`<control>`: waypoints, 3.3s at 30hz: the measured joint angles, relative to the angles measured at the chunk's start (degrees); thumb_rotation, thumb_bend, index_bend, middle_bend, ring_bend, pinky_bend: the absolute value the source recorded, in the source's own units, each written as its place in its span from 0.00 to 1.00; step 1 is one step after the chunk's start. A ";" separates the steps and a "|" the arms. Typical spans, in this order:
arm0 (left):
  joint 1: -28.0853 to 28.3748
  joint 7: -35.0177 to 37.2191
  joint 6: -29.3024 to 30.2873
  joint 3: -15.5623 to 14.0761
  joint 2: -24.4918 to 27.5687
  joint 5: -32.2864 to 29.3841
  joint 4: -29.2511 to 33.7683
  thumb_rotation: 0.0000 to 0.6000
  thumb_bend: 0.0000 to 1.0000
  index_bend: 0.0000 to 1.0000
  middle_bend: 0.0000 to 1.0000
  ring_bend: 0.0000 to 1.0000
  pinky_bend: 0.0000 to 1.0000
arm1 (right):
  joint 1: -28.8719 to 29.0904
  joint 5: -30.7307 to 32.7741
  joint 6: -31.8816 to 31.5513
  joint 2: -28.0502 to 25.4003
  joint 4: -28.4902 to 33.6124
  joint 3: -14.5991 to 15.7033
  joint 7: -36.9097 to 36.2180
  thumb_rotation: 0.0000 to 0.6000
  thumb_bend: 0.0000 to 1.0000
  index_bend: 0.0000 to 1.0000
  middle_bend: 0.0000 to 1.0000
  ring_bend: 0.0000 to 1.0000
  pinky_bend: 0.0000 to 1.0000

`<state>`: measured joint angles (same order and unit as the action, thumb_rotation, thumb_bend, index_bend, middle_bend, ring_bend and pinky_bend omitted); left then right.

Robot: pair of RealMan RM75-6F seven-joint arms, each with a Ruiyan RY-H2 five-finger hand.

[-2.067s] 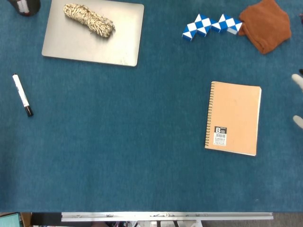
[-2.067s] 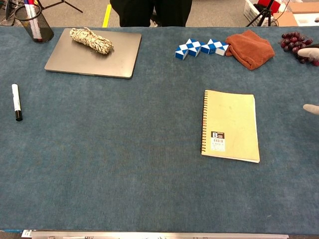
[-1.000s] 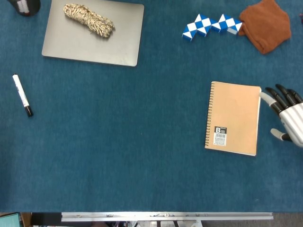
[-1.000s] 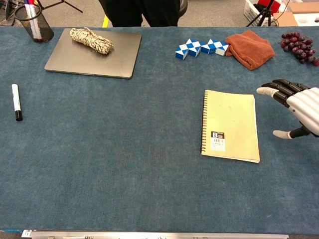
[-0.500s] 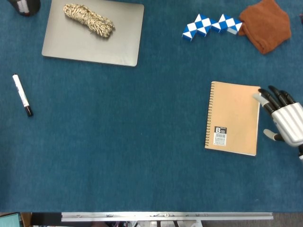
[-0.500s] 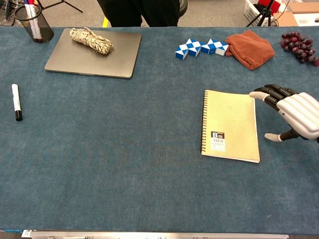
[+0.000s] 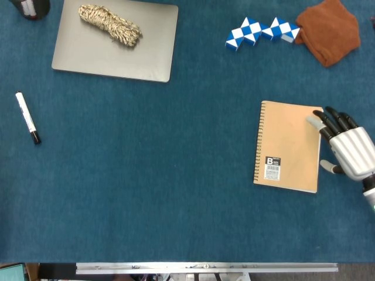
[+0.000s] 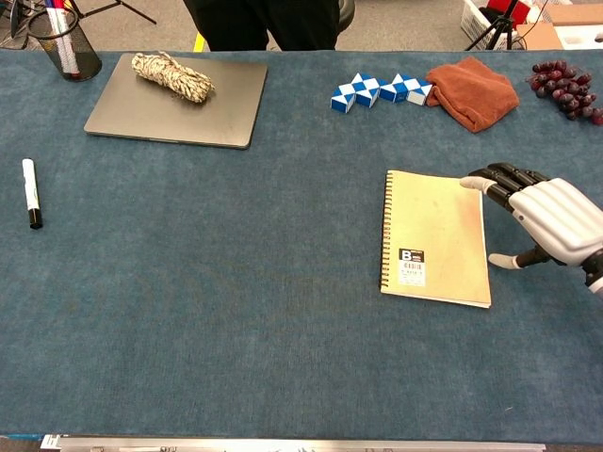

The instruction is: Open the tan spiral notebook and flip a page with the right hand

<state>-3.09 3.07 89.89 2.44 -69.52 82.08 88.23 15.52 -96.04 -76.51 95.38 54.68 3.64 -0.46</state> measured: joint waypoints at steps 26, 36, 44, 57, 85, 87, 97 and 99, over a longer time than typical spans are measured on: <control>-0.32 0.23 -0.08 0.11 -0.01 -0.05 -0.11 1.00 0.06 0.27 0.23 0.20 0.36 | 0.16 1.09 -0.58 3.09 -3.10 -0.49 -1.65 1.00 0.00 0.16 0.16 0.08 0.19; -0.45 0.23 0.02 0.04 -0.12 0.07 -0.21 1.00 0.06 0.27 0.23 0.20 0.36 | 0.66 1.11 -1.56 3.78 -3.33 -1.09 -2.42 1.00 0.00 0.16 0.15 0.08 0.19; -0.63 0.28 0.15 -0.03 -0.12 0.17 -0.17 1.00 0.06 0.27 0.23 0.20 0.36 | 1.11 0.92 -2.13 4.01 -2.82 -1.32 -2.63 1.00 0.00 0.16 0.15 0.08 0.19; -0.51 0.21 0.04 0.17 -0.02 0.17 -0.01 1.00 0.06 0.27 0.23 0.20 0.36 | 1.86 0.44 -4.33 2.71 0.59 -2.29 -1.79 1.00 0.00 0.16 0.16 0.08 0.19; -0.78 0.73 0.22 0.21 0.01 0.15 -0.21 1.00 0.06 0.27 0.23 0.20 0.36 | 4.35 -0.38 -11.63 9.69 -3.73 -6.27 -7.64 1.00 0.10 0.16 0.17 0.08 0.19; -0.86 0.81 0.28 0.15 -0.03 0.19 -0.24 1.00 0.06 0.27 0.23 0.20 0.36 | 4.83 -0.56 -11.75 10.03 -3.85 -6.43 -7.89 1.00 0.15 0.16 0.17 0.08 0.19; -1.27 1.35 0.62 -0.02 -0.04 0.24 -0.54 1.00 0.06 0.27 0.23 0.20 0.36 | 7.34 -0.96 -11.81 12.10 -4.87 -7.30 -8.61 1.00 0.25 0.16 0.17 0.08 0.19; -1.30 1.41 0.64 -0.01 -0.07 0.25 -0.64 1.00 0.06 0.27 0.23 0.20 0.36 | 7.75 -0.91 -11.61 12.51 -5.17 -7.42 -8.66 1.00 0.27 0.16 0.17 0.08 0.19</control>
<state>-4.38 4.48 90.52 2.43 -69.58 82.33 87.59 23.27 -96.95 -88.12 107.90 49.51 -3.78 -9.12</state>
